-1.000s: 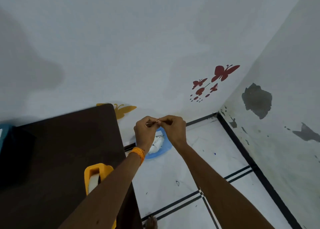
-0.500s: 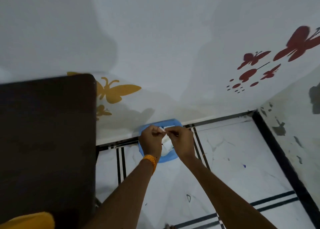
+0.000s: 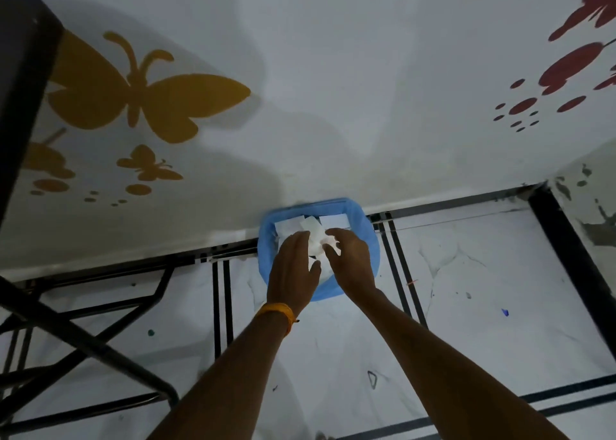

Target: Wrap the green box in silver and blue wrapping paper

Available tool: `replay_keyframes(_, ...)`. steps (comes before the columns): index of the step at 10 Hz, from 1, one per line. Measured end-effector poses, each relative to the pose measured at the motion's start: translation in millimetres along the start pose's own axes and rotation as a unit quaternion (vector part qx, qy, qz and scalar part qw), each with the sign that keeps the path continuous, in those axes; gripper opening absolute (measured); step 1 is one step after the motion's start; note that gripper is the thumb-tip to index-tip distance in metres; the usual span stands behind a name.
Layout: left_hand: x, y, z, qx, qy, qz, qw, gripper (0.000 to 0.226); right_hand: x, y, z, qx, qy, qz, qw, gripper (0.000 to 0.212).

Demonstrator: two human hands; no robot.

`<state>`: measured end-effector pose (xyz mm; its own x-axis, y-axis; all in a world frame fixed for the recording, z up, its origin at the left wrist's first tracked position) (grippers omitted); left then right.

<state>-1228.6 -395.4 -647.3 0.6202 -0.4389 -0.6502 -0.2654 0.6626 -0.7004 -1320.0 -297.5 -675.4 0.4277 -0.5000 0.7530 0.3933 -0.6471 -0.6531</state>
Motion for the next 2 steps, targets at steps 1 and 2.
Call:
replay_keyframes(1, 2, 0, 1, -0.019, 0.032, -0.095, 0.995, 0.061, 5, 2, 4, 0.047, -0.023, 0.066, 0.996, 0.042)
replay_keyframes(2, -7, -7, 3, -0.078, 0.078, -0.170, 0.979, 0.061, 16, -5, 8, 0.049, -0.062, 0.129, 0.989, 0.058)
Point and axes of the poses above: each hand's wrist, its own z-axis away from the middle knuckle, its own y-axis out of the palm, x = y × z, the point moved 6 cm from there along -z, towards the middle knuckle, and after that the axes turned 12 degrees about -y, right-handed, at the moved point
